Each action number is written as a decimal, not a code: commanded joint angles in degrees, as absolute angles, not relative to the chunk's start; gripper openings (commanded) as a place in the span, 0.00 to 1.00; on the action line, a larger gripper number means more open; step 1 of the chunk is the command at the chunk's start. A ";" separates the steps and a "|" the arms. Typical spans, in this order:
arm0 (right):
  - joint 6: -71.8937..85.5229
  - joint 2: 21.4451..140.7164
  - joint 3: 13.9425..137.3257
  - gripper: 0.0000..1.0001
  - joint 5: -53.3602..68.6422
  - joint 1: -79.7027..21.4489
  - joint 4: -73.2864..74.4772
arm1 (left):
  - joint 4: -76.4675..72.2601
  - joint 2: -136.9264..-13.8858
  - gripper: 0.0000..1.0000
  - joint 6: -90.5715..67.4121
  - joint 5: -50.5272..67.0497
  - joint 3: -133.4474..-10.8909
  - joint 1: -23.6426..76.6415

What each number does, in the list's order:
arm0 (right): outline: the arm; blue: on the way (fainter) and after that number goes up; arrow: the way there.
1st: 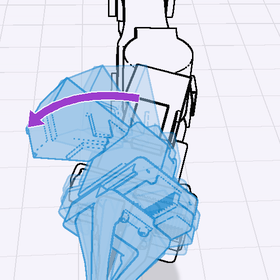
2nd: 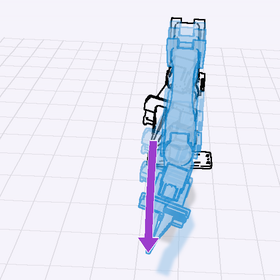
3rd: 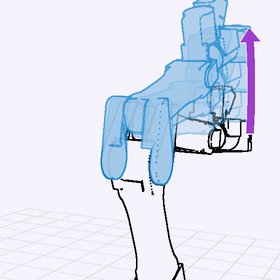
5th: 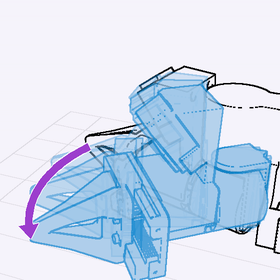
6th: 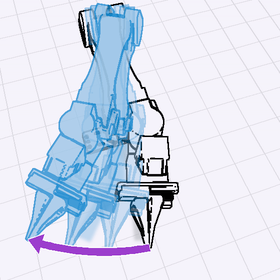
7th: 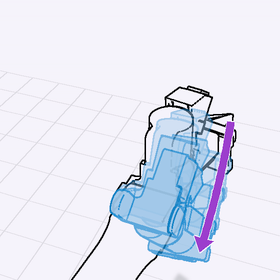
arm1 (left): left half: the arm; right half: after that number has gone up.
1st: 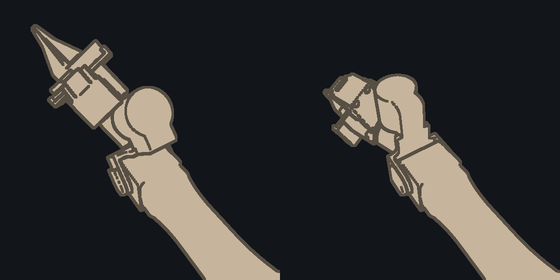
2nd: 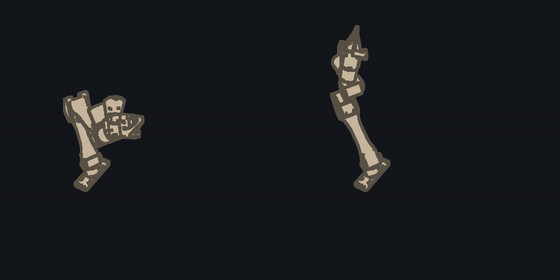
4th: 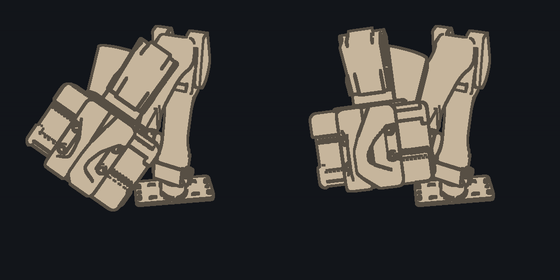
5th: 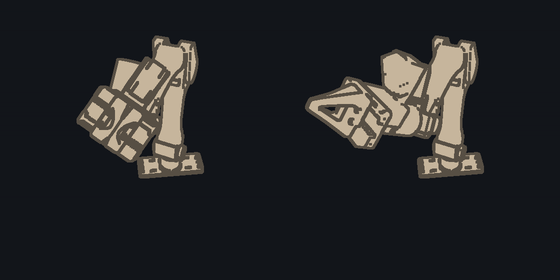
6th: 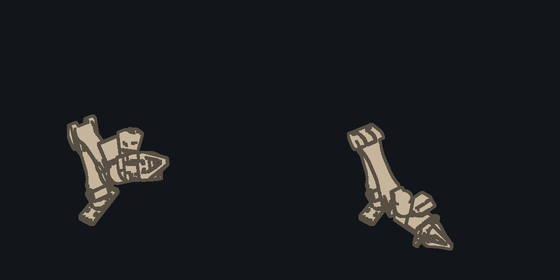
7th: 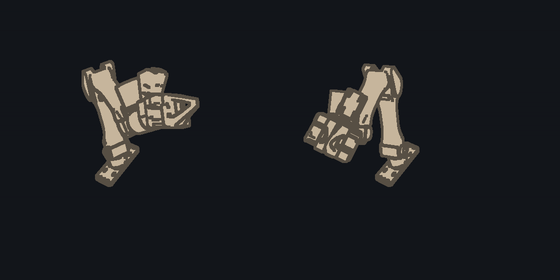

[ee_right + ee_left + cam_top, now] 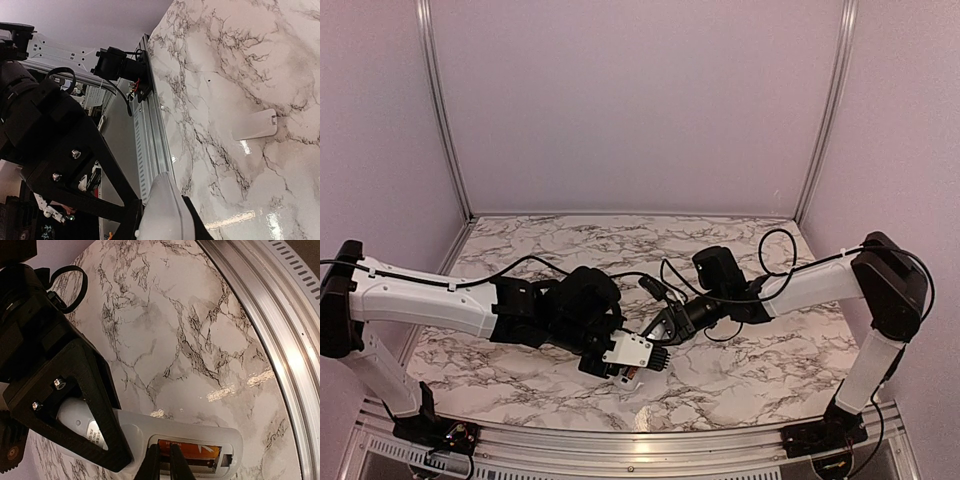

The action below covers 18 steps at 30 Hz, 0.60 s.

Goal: Load the batteries into the remote control
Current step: Load the battery into the battery compartment.

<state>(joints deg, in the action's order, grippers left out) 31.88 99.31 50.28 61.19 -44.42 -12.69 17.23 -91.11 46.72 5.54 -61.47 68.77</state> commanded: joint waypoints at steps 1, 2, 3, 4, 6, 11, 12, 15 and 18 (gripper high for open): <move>34.89 94.90 52.32 0.00 66.46 -43.91 -22.47 | 22.85 -94.28 0.08 47.66 4.07 -58.20 70.49; 35.53 94.66 52.07 0.00 66.70 -43.79 -23.44 | 22.63 -94.37 0.08 47.67 3.44 -57.86 70.85; 36.35 94.58 51.86 0.00 67.00 -43.71 -24.44 | 22.38 -94.46 0.08 47.66 2.77 -57.57 71.03; 36.81 94.45 51.81 0.00 67.24 -43.73 -24.86 | 22.12 -94.56 0.08 47.57 2.07 -57.29 71.17; 37.50 94.48 51.66 0.00 67.49 -43.69 -25.80 | 21.56 -94.61 0.08 47.40 0.63 -56.91 71.25; 40.07 94.27 50.69 0.00 68.25 -43.76 -29.12 | 20.22 -94.01 0.08 47.78 -2.79 -56.38 71.28; 40.65 94.09 50.36 0.00 68.33 -43.72 -29.81 | 19.74 -93.85 0.08 47.97 -3.35 -56.09 71.36; 41.22 93.59 50.19 0.00 68.55 -43.77 -30.18 | 18.18 -93.36 0.08 48.80 -5.01 -54.85 71.60; 42.39 93.01 50.01 0.00 68.79 -43.77 -31.44 | 17.60 -93.00 0.08 49.19 -5.87 -54.14 72.25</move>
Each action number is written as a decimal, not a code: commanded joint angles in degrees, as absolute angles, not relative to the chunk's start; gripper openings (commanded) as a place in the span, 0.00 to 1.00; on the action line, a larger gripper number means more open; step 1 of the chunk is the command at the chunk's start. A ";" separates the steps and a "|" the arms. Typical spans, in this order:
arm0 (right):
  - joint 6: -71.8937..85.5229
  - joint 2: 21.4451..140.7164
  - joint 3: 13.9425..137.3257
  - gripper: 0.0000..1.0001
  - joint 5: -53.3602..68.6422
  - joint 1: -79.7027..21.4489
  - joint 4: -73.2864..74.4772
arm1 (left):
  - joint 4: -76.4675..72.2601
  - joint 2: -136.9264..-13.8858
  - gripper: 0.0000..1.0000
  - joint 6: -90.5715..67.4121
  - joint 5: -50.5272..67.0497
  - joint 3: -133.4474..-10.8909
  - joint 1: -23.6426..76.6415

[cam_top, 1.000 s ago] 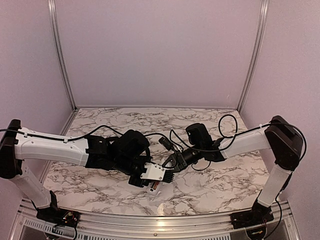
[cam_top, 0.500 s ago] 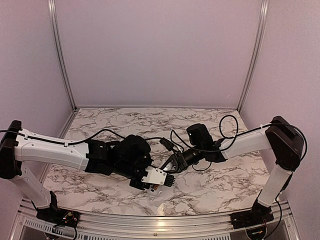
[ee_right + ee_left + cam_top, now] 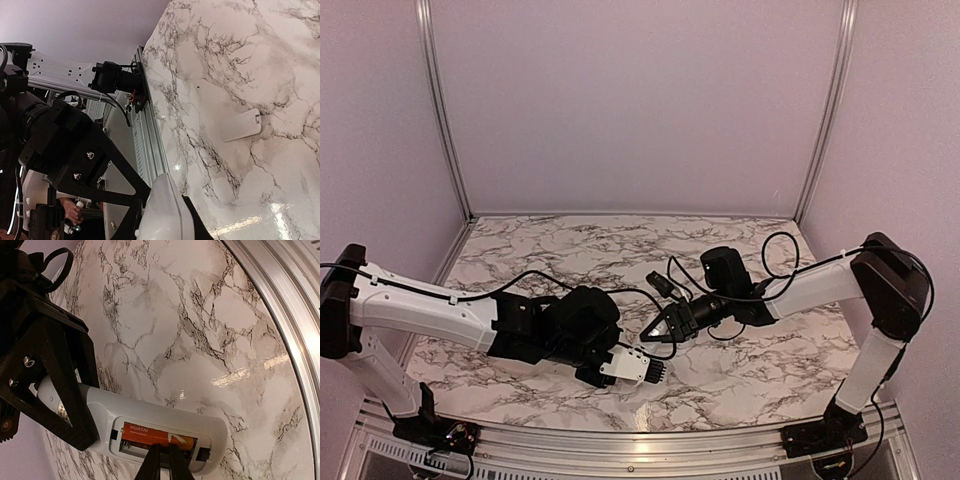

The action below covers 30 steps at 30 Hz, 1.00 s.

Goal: Load the batteries into the remote control
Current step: Load the battery into the battery compartment.

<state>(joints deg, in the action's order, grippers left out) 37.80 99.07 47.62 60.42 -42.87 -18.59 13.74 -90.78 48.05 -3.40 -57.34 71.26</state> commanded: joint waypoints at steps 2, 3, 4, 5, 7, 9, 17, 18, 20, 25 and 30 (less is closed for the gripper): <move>42.61 92.87 50.02 0.00 68.82 -43.77 -31.55 | 17.28 -92.86 0.07 49.31 -6.45 -53.73 72.67; 42.60 92.90 49.97 0.00 68.73 -43.77 -31.55 | 17.04 -92.83 0.08 49.22 -6.61 -53.71 72.80; 42.55 93.01 49.87 0.00 68.54 -43.77 -31.51 | 16.96 -92.88 0.08 48.98 -6.66 -53.77 72.85; 42.40 93.19 49.82 0.00 68.41 -43.77 -31.36 | 16.71 -92.86 0.08 48.41 -7.02 -53.97 72.86; 41.75 93.55 49.65 0.00 67.90 -43.76 -31.07 | 16.58 -92.67 0.10 47.41 -8.10 -54.41 72.86; 39.02 93.65 50.05 0.00 66.33 -43.74 -27.94 | 15.60 -91.49 0.13 45.26 -8.83 -54.66 72.58; 30.01 94.47 51.27 0.00 59.00 -43.77 -17.33 | 7.36 -83.18 0.33 38.50 -10.41 -53.09 71.60; 29.55 94.48 51.15 0.00 58.14 -43.75 -16.86 | 6.27 -82.09 0.36 37.72 -10.57 -52.71 71.55; 29.09 94.63 50.87 0.00 57.11 -43.60 -16.63 | 4.58 -79.72 0.41 36.12 -10.72 -51.94 71.47; 29.78 94.42 50.14 0.00 55.04 -42.39 -17.88 | -0.16 -72.26 0.71 29.46 -11.33 -48.79 70.75; 30.71 92.15 48.92 0.00 52.49 -41.23 -21.04 | -5.95 -65.90 0.99 11.22 -9.15 -45.45 64.89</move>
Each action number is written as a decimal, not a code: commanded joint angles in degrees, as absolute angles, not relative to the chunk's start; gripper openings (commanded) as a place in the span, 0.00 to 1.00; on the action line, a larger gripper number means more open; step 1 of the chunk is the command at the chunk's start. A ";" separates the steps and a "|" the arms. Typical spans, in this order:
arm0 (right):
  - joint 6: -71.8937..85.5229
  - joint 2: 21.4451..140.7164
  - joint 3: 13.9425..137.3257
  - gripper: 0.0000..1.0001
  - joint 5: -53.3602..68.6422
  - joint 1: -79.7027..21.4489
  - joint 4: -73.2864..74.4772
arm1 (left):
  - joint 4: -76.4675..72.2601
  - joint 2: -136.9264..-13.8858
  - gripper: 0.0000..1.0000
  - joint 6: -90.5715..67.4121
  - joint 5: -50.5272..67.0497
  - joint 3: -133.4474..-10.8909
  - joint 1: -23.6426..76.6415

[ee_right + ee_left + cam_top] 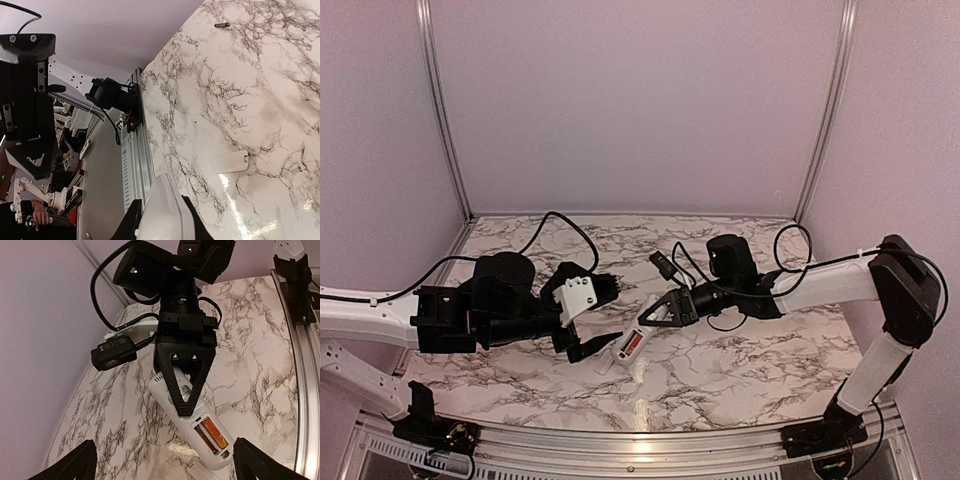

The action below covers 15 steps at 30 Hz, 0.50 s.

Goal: Load the batteries into the remote control
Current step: Load the battery into the battery compartment.

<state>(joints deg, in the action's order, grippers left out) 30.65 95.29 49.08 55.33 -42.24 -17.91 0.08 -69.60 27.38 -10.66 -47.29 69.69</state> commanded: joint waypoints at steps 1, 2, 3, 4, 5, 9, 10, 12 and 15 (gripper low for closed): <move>30.52 91.35 48.88 0.00 52.01 -41.15 -21.47 | -5.96 -65.56 0.99 6.52 -5.90 -45.42 62.76; 30.17 90.80 49.03 0.00 51.42 -41.02 -21.42 | -6.04 -65.74 0.99 1.88 -2.43 -45.62 59.68; 29.93 90.26 48.99 0.00 50.88 -41.02 -21.54 | -6.56 -66.18 0.99 -3.72 0.64 -45.58 57.67; 29.84 89.68 48.89 0.00 50.16 -41.05 -21.87 | -7.14 -67.03 0.99 -8.10 3.55 -45.59 56.30; 29.71 89.27 48.88 0.00 49.78 -41.05 -22.03 | -7.60 -67.99 0.99 -11.61 5.71 -45.77 55.26; 28.99 87.82 48.93 0.00 46.95 -41.04 -21.59 | -12.40 -71.03 0.99 -20.10 12.59 -45.00 53.88; 28.66 87.45 48.97 0.00 45.95 -41.04 -21.11 | -12.27 -72.09 0.99 -21.55 12.64 -45.58 53.76; 28.76 86.64 49.17 0.00 43.65 -41.04 -20.12 | -12.27 -74.04 0.97 -25.06 12.32 -46.63 53.62; 30.21 85.47 48.53 0.00 39.92 -41.07 -20.32 | -14.09 -76.92 0.92 -29.76 12.39 -46.87 53.62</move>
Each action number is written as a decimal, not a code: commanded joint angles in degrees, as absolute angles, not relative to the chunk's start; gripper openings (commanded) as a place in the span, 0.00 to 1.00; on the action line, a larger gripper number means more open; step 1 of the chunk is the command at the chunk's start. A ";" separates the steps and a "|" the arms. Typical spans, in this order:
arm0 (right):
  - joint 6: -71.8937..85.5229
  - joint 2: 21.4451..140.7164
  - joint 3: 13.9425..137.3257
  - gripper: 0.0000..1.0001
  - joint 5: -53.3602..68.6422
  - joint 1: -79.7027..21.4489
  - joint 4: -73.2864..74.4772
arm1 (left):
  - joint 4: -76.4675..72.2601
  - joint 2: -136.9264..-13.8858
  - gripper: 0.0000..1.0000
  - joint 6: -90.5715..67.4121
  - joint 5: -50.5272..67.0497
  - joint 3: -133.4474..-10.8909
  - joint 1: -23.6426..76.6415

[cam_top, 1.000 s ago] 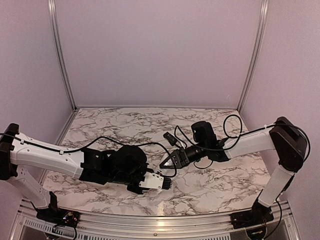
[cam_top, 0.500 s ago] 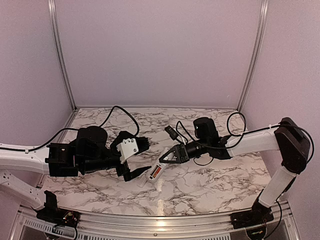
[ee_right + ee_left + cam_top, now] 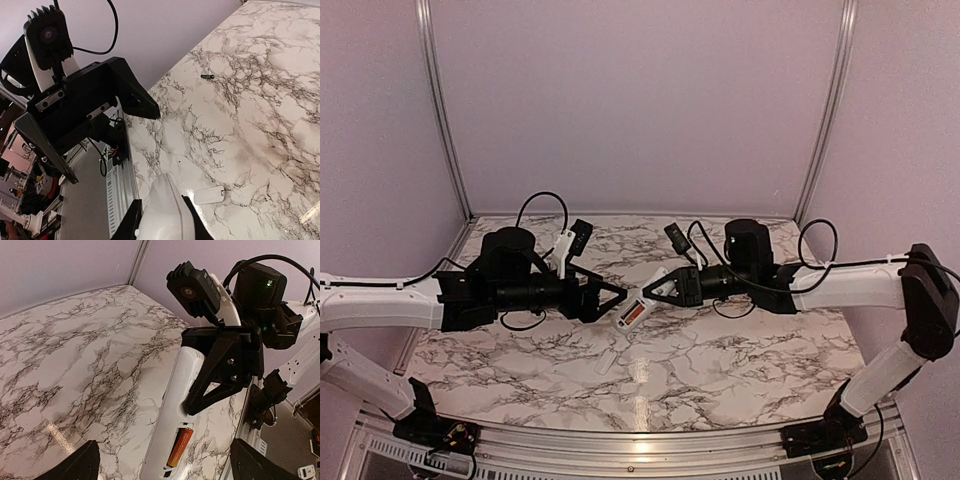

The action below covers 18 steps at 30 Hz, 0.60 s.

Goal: Load the batteries into the remote control
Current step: Load the battery into the battery compartment.

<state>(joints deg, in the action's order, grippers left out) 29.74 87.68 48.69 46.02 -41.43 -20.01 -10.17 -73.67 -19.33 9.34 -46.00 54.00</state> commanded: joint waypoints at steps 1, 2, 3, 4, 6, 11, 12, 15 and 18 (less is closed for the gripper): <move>31.14 85.03 47.99 0.00 39.12 -41.11 -21.14 | -14.26 -77.55 0.91 -31.23 11.49 -47.03 53.64; 31.93 84.59 47.65 0.00 38.21 -41.13 -22.04 | -14.69 -78.13 0.91 -32.29 10.96 -47.05 53.62; 32.62 84.17 47.10 0.00 37.21 -41.08 -22.84 | -14.83 -78.66 0.92 -33.72 10.01 -47.04 53.61; 33.31 83.55 46.38 0.00 36.38 -41.13 -24.09 | -15.00 -79.11 0.92 -35.67 8.34 -46.79 53.62; 35.02 82.41 44.93 0.00 33.98 -41.11 -26.24 | -18.19 -79.65 0.93 -39.97 7.52 -45.26 53.61; 36.98 81.70 43.91 0.00 31.56 -41.13 -28.28 | -27.22 -80.65 0.99 -47.92 7.44 -41.66 53.61; 37.59 81.87 43.84 0.00 31.60 -41.09 -28.81 | -28.22 -80.87 0.99 -48.93 7.28 -41.39 53.69; 38.95 82.09 43.32 0.00 31.06 -41.13 -30.39 | -29.94 -82.45 0.99 -52.55 6.61 -41.00 53.75; 39.88 82.27 43.36 0.00 30.43 -41.12 -31.35 | -30.41 -83.38 0.99 -54.32 4.93 -41.26 54.07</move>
